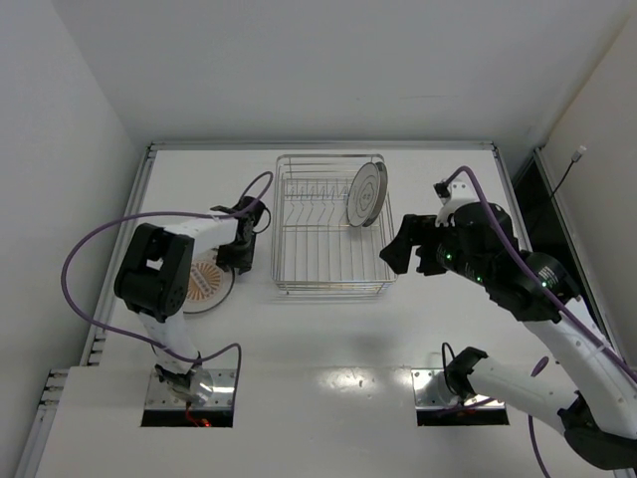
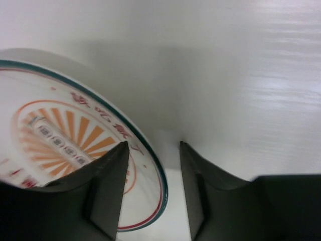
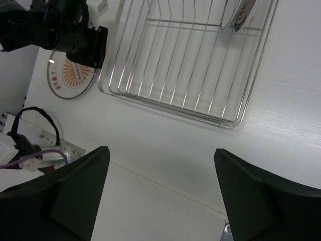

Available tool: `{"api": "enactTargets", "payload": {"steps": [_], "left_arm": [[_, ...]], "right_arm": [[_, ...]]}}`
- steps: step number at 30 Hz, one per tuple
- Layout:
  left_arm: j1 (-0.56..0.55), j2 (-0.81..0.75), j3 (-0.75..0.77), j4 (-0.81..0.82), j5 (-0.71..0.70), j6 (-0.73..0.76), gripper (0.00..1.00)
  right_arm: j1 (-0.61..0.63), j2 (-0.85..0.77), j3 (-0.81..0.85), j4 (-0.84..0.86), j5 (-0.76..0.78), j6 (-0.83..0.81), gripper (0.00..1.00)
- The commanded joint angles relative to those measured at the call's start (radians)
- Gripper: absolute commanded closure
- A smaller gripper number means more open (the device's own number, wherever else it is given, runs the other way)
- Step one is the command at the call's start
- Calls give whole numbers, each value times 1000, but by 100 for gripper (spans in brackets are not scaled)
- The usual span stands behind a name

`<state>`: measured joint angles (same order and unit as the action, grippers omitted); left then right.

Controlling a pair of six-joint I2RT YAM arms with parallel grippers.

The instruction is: Load the plates into the dish rack

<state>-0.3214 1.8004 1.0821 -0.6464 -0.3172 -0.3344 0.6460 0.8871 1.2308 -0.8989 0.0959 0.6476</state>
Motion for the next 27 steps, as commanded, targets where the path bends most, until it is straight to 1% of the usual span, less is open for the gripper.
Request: {"api": "enactTargets", "payload": {"steps": [1,3,10,15,18,19,21,23,24,26,27], "left_arm": [[31,42,-10,28,-42,-29,56],[31,42,-10,28,-51,-29,50],[31,33,-28,19,-78,-40,37],[31,33,-50,1,-79,-61,37],[31,71,-39,-18,-102,-89,37],[31,82,-39,-18,-115,-118,38],[31,109,-27,-45,-138,-143,44],[31,123,-18,-55,-169,-181,47],[31,141,-17,-68,-183,-198,47],[31,172,8,-97,-212,-259,47],[31,191,22,-137,-247,-284,44]], "right_arm": [[6,-20,41,-8,-1,12,18],[6,-20,41,-8,-1,12,18],[6,-20,21,12,-10,21,18],[6,-20,12,22,-10,21,18],[6,-20,12,31,-10,21,16],[6,-20,12,31,-10,21,16],[6,-20,12,31,-10,21,16],[6,-20,12,31,-10,11,16],[6,-30,12,22,-10,11,14],[6,-30,12,22,-10,11,14],[6,-30,12,22,-10,1,14]]}}
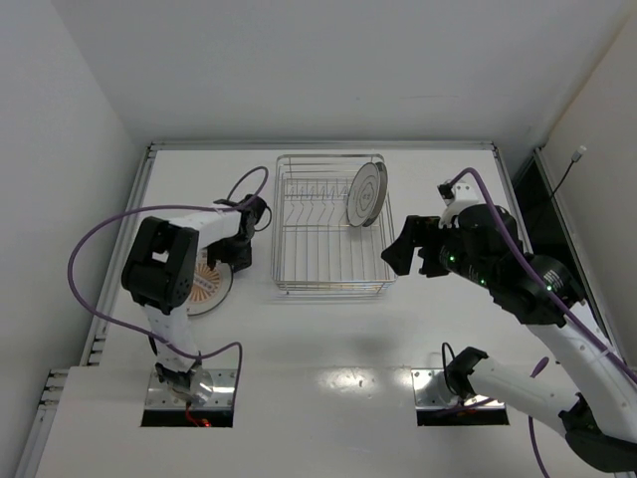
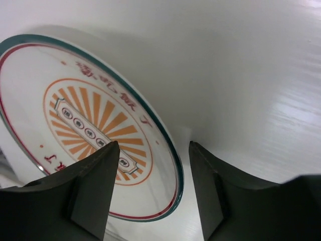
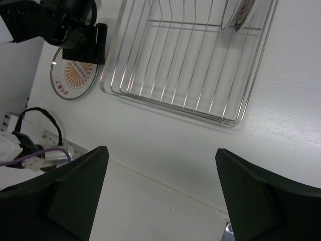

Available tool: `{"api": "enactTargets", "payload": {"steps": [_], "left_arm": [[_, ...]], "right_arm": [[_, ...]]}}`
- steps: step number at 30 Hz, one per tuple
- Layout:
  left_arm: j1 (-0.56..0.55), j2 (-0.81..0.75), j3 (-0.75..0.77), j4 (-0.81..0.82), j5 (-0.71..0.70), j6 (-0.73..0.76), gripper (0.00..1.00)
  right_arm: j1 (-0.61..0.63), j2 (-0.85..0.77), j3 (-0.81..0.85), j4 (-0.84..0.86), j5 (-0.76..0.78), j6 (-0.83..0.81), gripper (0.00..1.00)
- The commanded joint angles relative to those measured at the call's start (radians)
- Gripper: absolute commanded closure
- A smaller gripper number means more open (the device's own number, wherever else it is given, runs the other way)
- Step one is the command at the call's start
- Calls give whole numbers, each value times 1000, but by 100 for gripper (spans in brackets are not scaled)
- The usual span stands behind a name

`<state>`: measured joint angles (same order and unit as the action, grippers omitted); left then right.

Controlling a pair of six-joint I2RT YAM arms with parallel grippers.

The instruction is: Load the plates into the dish rack

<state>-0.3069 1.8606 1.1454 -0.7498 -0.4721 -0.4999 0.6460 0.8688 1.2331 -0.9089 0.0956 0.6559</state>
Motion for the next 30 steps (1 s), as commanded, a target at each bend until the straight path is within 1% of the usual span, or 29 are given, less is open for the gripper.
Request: {"api": "enactTargets", "payload": {"steps": [1,2,3,6,7,9,10,12,13,21,23,25,26,28,29,30], "left_arm": [[17,174,-12,-60,-117,-147,42],[17,201,6,-92,-143,-216,39],[17,228,25,-158,-196,-248,31],[-10,336,92,-284,-269,-372,16],[-11,353,102,-307,-307,-403,8],[-38,364,112,-333,-327,-460,4],[-38,364,112,-333,-327,-472,1],[-38,338,93,-313,-306,-473,1],[-38,338,93,-298,-278,-473,1],[-38,338,62,-237,-191,-448,1],[-38,338,51,-223,-174,-448,14],[-38,348,51,-223,-161,-448,32],[-38,348,51,-223,-152,-448,45],[-38,348,51,-212,-143,-439,55],[-38,348,51,-212,-132,-439,65],[-38,338,40,-200,-117,-430,70]], "right_arm": [[6,-11,9,31,-10,-7,14],[6,-20,9,31,-10,-7,14],[6,-21,9,31,-10,-7,14],[6,-21,9,31,-19,-7,13],[6,-31,9,31,-19,-7,13],[6,-31,9,31,-19,-7,13],[6,-31,9,31,-19,-7,13],[6,-40,9,31,-19,-7,13],[6,-40,9,31,-19,-7,13],[6,-50,38,-8,13,-16,12],[6,-50,39,-19,13,-16,12],[6,-50,48,-19,23,-16,12],[6,-50,48,-30,32,-16,11],[6,-50,57,-30,32,-16,11],[6,-50,57,-39,32,-16,11],[6,-50,57,-39,41,-16,11]]}}
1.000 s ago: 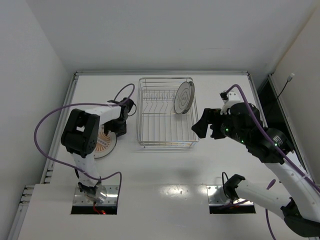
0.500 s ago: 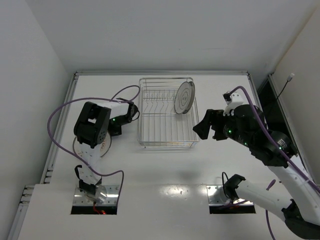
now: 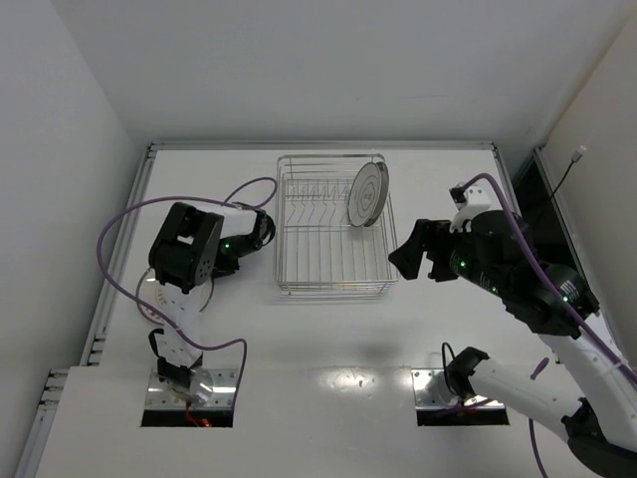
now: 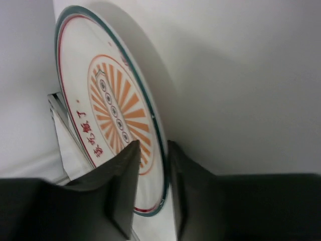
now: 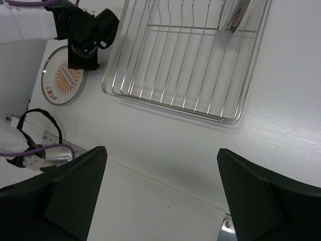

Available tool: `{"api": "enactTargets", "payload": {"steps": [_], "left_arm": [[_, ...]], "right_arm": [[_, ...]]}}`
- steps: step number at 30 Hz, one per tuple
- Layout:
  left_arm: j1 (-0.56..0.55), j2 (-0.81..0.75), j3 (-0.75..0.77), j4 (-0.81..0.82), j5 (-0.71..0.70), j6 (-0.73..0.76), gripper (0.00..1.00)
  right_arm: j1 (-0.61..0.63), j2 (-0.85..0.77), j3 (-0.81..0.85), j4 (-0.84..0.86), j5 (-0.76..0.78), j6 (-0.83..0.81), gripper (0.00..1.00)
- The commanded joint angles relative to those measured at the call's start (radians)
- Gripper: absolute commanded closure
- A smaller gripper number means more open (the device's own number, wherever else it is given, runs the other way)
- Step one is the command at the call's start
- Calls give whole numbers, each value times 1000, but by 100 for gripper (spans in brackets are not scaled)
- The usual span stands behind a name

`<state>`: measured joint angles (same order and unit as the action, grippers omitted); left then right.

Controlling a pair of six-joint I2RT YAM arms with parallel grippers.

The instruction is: Load the plates into the dish rack

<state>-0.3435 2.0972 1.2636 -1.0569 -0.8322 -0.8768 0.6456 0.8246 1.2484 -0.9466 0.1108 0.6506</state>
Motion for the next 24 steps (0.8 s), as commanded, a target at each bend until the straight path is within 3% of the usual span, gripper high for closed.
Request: {"api": "enactTargets", "payload": {"steps": [1,2,5,10,15,21,24], "left_arm": [[7,101,-78,107,243,-44,76],[8,92,-78,118,258,-44,86],[8,72,-89,127,269,-31,100],[8,52,-61,84,260,-31,100],[-3,-106,26,-26,197,-40,100],[-3,-317,299,-153,229,47,100],[-12,-341,485,-205,249,81,100]], "right_arm": [[6,-15,42,-1,26,-11,11],[6,-15,42,-10,26,-11,11],[6,-15,51,-21,36,-11,11],[6,-24,51,-31,36,-11,11],[6,-24,40,-31,36,-11,11],[6,-44,22,-31,36,-2,11],[6,-53,13,-31,36,-2,11]]}}
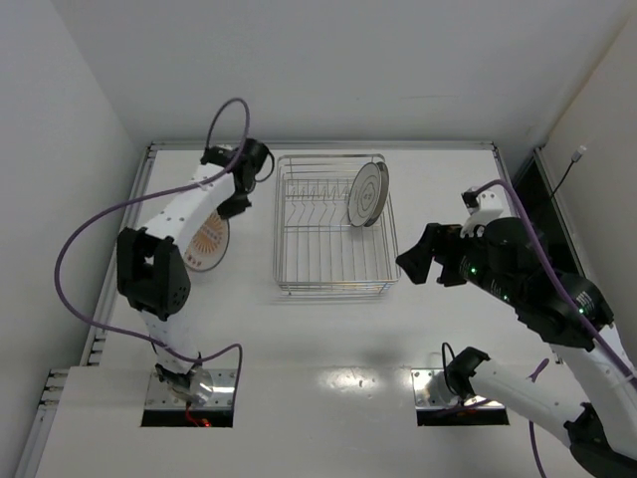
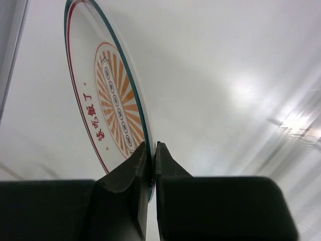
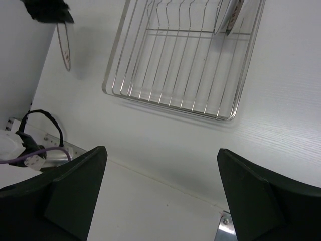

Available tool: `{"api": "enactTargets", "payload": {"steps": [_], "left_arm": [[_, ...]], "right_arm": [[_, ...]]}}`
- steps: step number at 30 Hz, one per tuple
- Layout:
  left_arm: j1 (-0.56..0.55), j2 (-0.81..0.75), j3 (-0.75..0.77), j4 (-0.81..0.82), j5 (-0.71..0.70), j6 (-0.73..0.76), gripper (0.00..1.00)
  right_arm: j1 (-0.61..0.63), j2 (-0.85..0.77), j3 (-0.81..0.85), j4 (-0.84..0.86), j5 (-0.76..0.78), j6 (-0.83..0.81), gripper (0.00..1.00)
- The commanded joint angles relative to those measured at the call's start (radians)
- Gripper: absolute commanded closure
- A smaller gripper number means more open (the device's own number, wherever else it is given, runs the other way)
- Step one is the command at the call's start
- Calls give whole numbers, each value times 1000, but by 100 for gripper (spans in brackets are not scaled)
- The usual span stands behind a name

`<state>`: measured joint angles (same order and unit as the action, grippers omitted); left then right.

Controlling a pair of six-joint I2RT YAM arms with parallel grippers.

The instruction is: Load the plates into the dish rack

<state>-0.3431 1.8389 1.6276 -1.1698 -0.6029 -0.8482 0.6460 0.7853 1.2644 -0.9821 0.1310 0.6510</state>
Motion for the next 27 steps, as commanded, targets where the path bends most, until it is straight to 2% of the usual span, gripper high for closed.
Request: {"api": "enactTargets", "payload": {"steps": [1,3,4,6,9,10,11,14,18,24,27], "left_arm": [[-13,-93,170,-129,20,52,100],[-13,-119,334,-129,70,86,100],[-13,-119,334,-129,87,98,100],[-13,-130,440,-129,129,107,100],[-22,-130,544,-70,289,141,100],[-22,-147,545,-30,348,165,100],[-22,-159,545,70,467,175,100],[-69,-198,494,253,622,193,100],[-143,-210,482,406,718,193,100],[-208,-60,526,533,828,140,100],[-234,-23,526,579,839,129,100]], "right_arm": [[6,-14,-3,-6,25,-2,11],[6,-14,-3,-15,25,-2,11],[6,-23,-3,-15,25,-2,11],[6,-23,-3,-26,35,-2,11],[6,-34,-3,-36,44,-2,11],[6,-34,-3,-36,44,-2,11],[6,-34,-3,-46,54,-2,11],[6,-53,-3,-56,76,-2,11],[6,-73,-28,-66,96,-2,9],[6,-93,-68,-66,96,-2,9],[6,-104,-68,-75,96,-2,9]]}}
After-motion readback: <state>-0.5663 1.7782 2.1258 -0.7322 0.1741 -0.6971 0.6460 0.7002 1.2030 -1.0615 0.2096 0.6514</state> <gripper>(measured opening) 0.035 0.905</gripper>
